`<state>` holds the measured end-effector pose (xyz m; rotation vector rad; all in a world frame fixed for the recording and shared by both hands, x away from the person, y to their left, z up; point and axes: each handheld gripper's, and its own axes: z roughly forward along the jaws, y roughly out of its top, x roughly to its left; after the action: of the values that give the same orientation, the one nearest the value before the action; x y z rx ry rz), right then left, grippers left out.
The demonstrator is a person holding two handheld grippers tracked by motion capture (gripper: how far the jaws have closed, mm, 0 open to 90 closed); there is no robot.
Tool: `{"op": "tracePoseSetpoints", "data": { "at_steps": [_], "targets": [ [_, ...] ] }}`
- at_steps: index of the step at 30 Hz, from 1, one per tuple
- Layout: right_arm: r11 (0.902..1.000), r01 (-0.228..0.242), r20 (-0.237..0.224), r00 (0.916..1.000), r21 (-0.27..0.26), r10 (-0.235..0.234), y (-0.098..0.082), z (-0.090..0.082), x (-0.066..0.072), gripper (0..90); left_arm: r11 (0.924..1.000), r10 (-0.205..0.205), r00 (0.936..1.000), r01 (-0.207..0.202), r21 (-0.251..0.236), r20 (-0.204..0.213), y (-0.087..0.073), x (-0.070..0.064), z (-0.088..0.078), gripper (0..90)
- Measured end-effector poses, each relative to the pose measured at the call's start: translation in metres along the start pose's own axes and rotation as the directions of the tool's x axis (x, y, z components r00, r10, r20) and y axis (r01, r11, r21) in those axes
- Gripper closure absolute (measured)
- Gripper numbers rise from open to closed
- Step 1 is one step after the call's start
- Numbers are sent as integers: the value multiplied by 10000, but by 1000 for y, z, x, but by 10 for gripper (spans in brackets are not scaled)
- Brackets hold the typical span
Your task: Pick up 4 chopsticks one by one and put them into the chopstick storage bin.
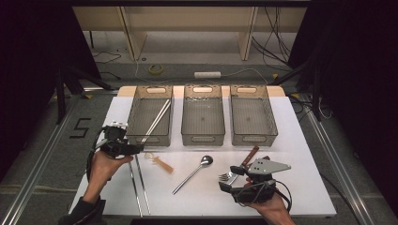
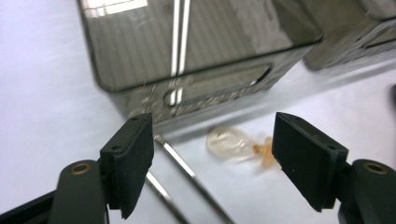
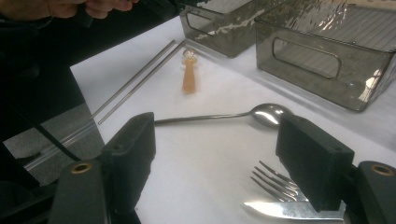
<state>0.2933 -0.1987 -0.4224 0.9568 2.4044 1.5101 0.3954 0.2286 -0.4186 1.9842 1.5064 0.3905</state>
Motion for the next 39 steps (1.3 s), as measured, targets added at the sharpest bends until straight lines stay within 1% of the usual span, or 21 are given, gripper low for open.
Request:
{"op": "tracePoseSetpoints", "data": {
  "at_steps": [5, 6, 7, 8, 9, 12, 14, 16, 18, 21, 23, 26, 28, 30, 31, 32, 34, 35, 37, 39],
  "targets": [
    [10000, 83, -3, 10000, 12, -83, 0, 1, 2, 296, 9992, -400, 9992, 400, 32, -49, -14, 1, -4, 286],
    [10000, 77, -9, 10000, 26, -77, 0, 1, 2, 296, 9991, -425, 9991, 426, 66, -58, -16, 1, -5, 287],
    [10000, 87, -10, 10000, 37, -87, 0, 1, 1, 296, 9983, -575, 9983, 575, -5, -77, -18, 1, -5, 289],
    [10000, 58, -20, 10000, 60, -58, 0, 1, 1, 296, 9978, -657, 9978, 657, 28, -53, -20, 0, -5, 292],
    [10000, 50, -27, 10000, 57, -50, 0, 2, 1, 296, 9979, -646, 9979, 646, 42, -99, -22, -1, -5, 293],
    [10000, 61, -13, 10000, 59, -61, 0, 1, 2, 297, 9963, -857, 9962, 855, -97, -176, -28, -2, -8, 298],
    [9999, 115, -3, 9999, 32, -115, 1, 1, 2, 297, 9962, -871, 9958, 868, -115, -289, -32, -2, -9, 298],
    [10000, 60, -19, 10000, 20, -60, 1, 0, 2, 297, 9962, -856, 9955, 850, -164, -399, -35, -4, -10, 300],
    [10000, 40, -33, 10000, 14, -40, 0, 0, 1, 297, 9953, -961, 9944, 954, -182, -432, -38, -4, -11, 300],
    [9999, 97, -48, 9999, 44, -97, 0, 0, 1, 298, 9940, -1088, 9932, 1080, -196, -418, -44, -6, -12, 310],
    [9999, 114, -18, 9999, 51, -113, 0, 0, 2, 298, 9935, -1139, 9931, 1138, -42, -273, -48, -7, -11, 327],
    [9999, 139, 11, 9999, 29, -139, 0, -1, 2, 298, 9916, -1288, 9915, 1290, 91, -201, -52, -9, -10, 341],
    [9999, 140, 21, 9999, 48, -140, 0, -1, 2, 298, 9908, -1344, 9908, 1346, 151, -161, -54, -11, -11, 347],
    [9998, 172, 31, 9998, 33, -172, 0, -1, 2, 298, 9916, -1278, 9916, 1282, 197, -198, -56, -13, -11, 354],
    [9998, 176, 38, 9998, 25, -176, 0, -1, 2, 298, 9909, -1322, 9910, 1327, 222, -225, -57, -14, -11, 357],
    [9999, 164, 26, 9999, 4, -164, 0, -2, 2, 298, 9917, -1252, 9918, 1259, 267, -261, -58, -14, -11, 360],
    [9999, 127, 52, 9999, 30, -127, 0, -2, 2, 298, 9914, -1263, 9918, 1269, 330, -192, -59, -16, -10, 390],
    [9999, 124, 45, 9999, 21, -124, 0, -2, 2, 298, 9915, -1206, 9925, 1214, 466, -187, -60, -17, -9, 398],
    [9999, 147, 26, 9999, 41, -147, -1, -2, 2, 298, 9917, -1132, 9933, 1144, 589, -228, -61, -18, -8, 408],
    [9999, 149, -1, 9999, 19, -149, -1, -2, 2, 298, 9908, -1170, 9930, 1179, 662, -179, -62, -18, -8, 419]
  ]
}}
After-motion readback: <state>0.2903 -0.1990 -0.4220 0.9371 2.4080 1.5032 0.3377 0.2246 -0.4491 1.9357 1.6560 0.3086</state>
